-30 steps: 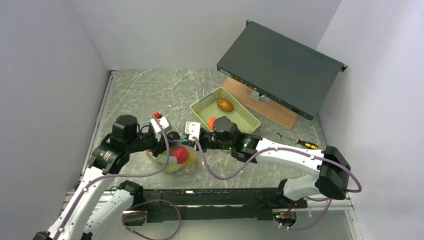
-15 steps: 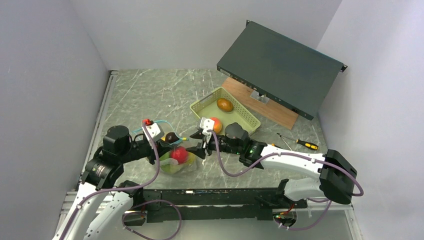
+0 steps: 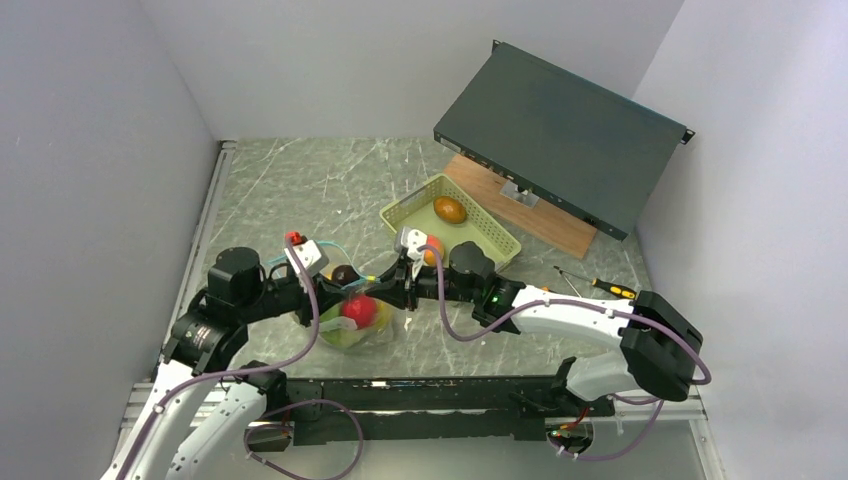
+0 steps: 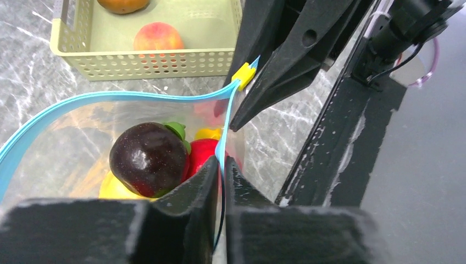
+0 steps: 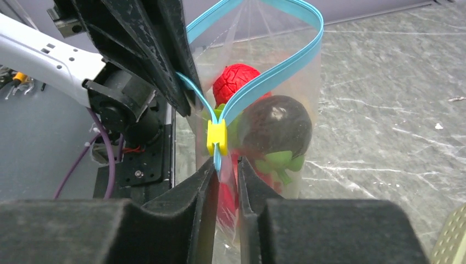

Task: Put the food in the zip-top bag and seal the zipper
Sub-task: Adjust the zipper food storage bag at the center of the board, then zip the zipper food storage bag at the center of the board.

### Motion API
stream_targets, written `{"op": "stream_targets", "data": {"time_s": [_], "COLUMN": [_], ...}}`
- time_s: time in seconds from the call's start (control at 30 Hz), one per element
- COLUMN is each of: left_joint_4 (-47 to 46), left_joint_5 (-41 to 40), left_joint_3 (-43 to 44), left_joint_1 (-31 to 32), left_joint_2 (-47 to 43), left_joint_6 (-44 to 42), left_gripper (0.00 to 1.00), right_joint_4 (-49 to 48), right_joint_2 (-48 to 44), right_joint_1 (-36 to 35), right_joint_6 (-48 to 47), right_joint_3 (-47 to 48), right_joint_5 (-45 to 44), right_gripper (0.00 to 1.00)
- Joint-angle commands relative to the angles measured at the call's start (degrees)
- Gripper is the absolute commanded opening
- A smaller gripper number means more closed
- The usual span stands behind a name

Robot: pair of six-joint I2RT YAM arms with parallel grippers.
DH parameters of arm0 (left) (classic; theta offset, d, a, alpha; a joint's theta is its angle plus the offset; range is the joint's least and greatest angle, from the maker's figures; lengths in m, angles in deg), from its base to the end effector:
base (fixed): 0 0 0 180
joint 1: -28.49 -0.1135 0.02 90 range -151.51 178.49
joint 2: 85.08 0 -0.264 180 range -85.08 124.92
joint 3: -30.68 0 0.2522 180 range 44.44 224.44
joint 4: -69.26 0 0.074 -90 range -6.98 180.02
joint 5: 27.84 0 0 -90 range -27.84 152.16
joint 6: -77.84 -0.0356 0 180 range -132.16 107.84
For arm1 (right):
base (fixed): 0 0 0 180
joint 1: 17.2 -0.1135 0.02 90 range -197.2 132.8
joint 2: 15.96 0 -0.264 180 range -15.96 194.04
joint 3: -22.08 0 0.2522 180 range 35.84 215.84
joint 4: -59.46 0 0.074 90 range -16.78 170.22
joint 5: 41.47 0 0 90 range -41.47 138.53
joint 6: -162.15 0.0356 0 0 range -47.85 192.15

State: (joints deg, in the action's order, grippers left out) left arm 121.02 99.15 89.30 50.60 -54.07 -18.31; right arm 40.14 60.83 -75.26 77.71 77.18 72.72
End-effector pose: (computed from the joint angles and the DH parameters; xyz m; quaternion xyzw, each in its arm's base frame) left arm 0.0945 -0.0615 0.3245 0.3615 0.7299 -0.3353 0.4735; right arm 0.1465 0.2626 0.2729 -0.4422 0.5686 0.4853 0.4956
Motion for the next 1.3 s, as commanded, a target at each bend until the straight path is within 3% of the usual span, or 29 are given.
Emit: {"op": "stream_targets", "data": {"time_s": [0.0,0.07,0.13,0.23,0.33,0.37,0.5,0.77,1.1,1.27], "left_joint_4": [-0.59,0.26,0.62,0.23,-0.07,-0.16,-3.2,-5.64,-5.12,-6.07], "left_joint_5": [-0.43,-0.63,-1.01,-1.56,-1.92,-2.26,-4.26,2.21,5.12,6.91], "left_joint_3": [6.22,9.01,11.61,14.95,17.08,17.25,14.54,10.34,10.18,9.09], "left_joint_1": [0.21,0.18,0.21,0.17,0.78,1.32,4.14,5.4,5.38,5.37], "left_joint_2": [2.05,3.47,4.92,7.47,10.82,11.47,10.53,9.34,12.5,12.43], "left_joint_6": [3.87,5.61,8.18,8.74,7.72,7.21,3.2,-4.39,-7.21,-6.79], "left_gripper": [0.26,0.45,0.58,0.66,0.89,0.92,0.88,0.7,0.64,0.51], "right_joint_4": [-2.55,1.81,6.74,10.5,10.81,10.08,10.2,9.88,10.84,10.82], "right_joint_2": [-0.32,-0.43,-0.05,1.12,1.01,0.84,-0.58,-0.58,-0.6,-0.54], "right_joint_1": [0.5,0.6,0.58,0.58,0.53,0.51,0.53,0.58,0.55,0.56], "right_joint_6": [1.03,0.95,1.89,1.84,1.47,1.61,0.99,0.69,-0.14,-0.12], "right_joint_3": [3.35,5.41,7.87,10.34,10.15,9.7,8.87,8.6,9.12,9.13], "right_joint_5": [2.32,3.36,3.67,4.85,4.85,4.45,3.35,4.57,6.31,6.22], "right_gripper": [0.13,0.0,0.0,0.0,0.0,0.0,0.0,0.0,0.0,0.0]}}
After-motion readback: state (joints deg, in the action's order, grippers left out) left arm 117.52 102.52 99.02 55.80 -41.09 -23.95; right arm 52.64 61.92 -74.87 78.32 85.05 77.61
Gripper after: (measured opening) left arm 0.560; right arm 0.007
